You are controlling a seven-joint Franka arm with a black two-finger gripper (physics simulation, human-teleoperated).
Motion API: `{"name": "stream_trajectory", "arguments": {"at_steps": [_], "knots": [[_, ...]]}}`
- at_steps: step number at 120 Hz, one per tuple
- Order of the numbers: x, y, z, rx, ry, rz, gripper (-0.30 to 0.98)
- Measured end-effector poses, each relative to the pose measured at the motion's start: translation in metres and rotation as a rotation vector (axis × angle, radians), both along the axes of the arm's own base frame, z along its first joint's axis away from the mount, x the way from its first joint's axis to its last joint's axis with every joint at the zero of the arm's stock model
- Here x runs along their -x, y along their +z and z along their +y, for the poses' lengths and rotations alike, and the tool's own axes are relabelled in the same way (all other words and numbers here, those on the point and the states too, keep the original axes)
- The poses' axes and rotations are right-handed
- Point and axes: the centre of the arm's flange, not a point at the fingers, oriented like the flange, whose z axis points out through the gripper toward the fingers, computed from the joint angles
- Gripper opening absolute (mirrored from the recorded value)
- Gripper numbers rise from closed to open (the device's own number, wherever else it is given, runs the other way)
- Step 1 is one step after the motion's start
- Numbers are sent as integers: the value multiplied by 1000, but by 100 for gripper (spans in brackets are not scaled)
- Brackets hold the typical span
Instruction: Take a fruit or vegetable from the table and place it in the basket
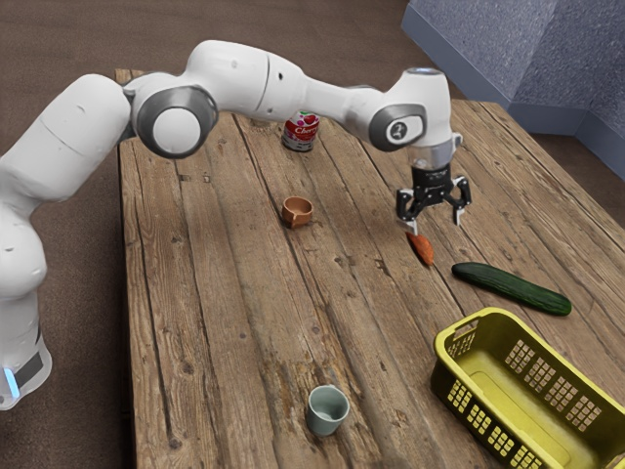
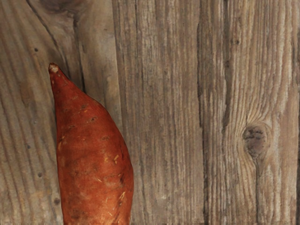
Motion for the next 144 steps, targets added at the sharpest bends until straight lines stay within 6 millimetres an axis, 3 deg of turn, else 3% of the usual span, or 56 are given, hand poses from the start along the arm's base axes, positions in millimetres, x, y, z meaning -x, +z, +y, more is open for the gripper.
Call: {"name": "stream_trajectory", "arguments": {"at_steps": [40,68,88,119,144], "knots": [[1,-8,-7,-2,-27,-8,69],[15,-9,-13,18,-26,19,69],[25,-18,-9,38,-11,52,69],[25,-28,-7,58,-6,65,67],[25,-32,-4,64,-3,69,54]]}}
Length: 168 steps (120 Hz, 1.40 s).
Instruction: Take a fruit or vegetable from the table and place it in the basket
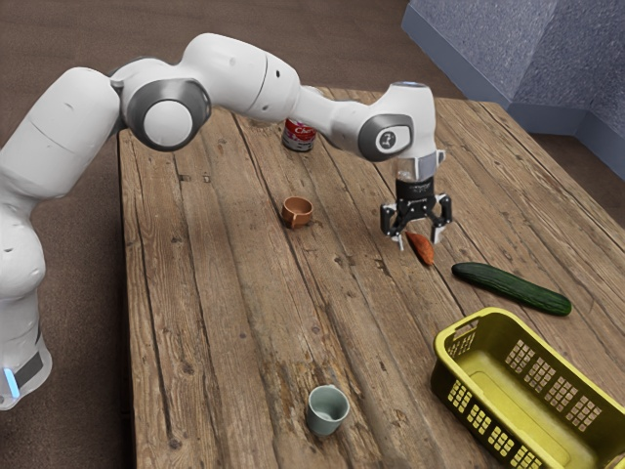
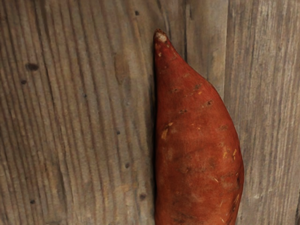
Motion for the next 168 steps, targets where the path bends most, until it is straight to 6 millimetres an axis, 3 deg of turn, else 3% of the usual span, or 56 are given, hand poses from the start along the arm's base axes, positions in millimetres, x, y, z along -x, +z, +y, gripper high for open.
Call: {"name": "stream_trajectory", "arguments": {"at_steps": [63,89,135,159,168], "knots": [[-4,-11,1,8,9,0,36],[-2,-14,18,23,47,4,36],[-3,-21,22,35,57,11,37],[-4,-24,19,61,68,16,51],[-3,-20,18,61,71,13,39]]}}
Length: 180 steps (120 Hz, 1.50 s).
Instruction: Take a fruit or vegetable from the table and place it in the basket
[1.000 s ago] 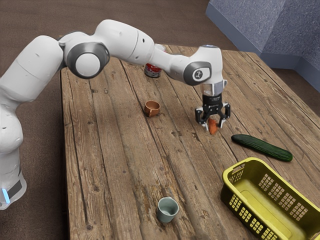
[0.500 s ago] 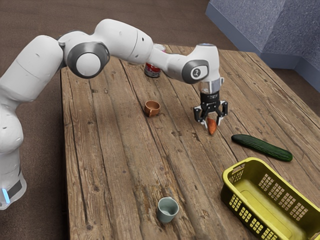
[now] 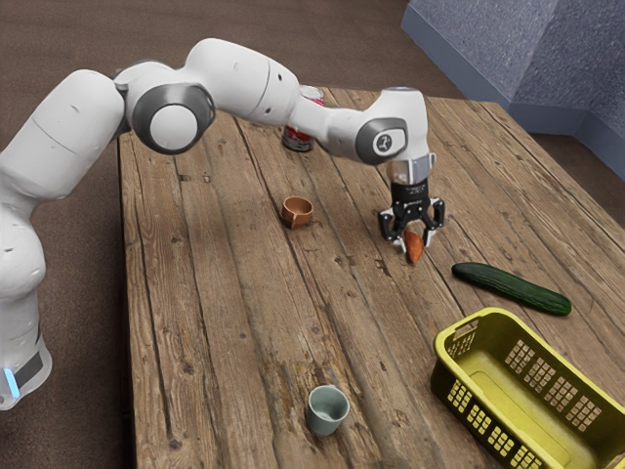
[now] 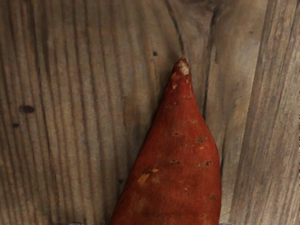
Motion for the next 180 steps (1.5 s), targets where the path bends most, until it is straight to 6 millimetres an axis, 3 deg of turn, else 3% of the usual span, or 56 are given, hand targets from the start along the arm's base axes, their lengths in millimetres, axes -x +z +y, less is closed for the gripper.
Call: {"name": "stream_trajectory", "arguments": {"at_steps": [12,24,32,42,48,55,65,82,92,102,113,133,159,170,180], "knots": [[0,1,3,-5,9,1,22],[1,3,2,3,18,1,14],[3,24,-2,-8,18,-22,16],[9,71,-17,-60,4,-77,15],[16,108,-43,-104,-27,-122,15],[30,157,-98,-162,-90,-186,16],[46,190,-170,-199,-169,-236,17],[62,203,-265,-181,-268,-270,16],[70,197,-317,-153,-318,-279,16],[81,193,-360,-125,-359,-285,15],[88,178,-393,-101,-385,-273,17],[77,139,-407,-73,-368,-231,15],[73,131,-408,-55,-335,-230,16],[66,131,-396,-24,-309,-224,39],[60,135,-381,-10,-294,-231,52]]}}
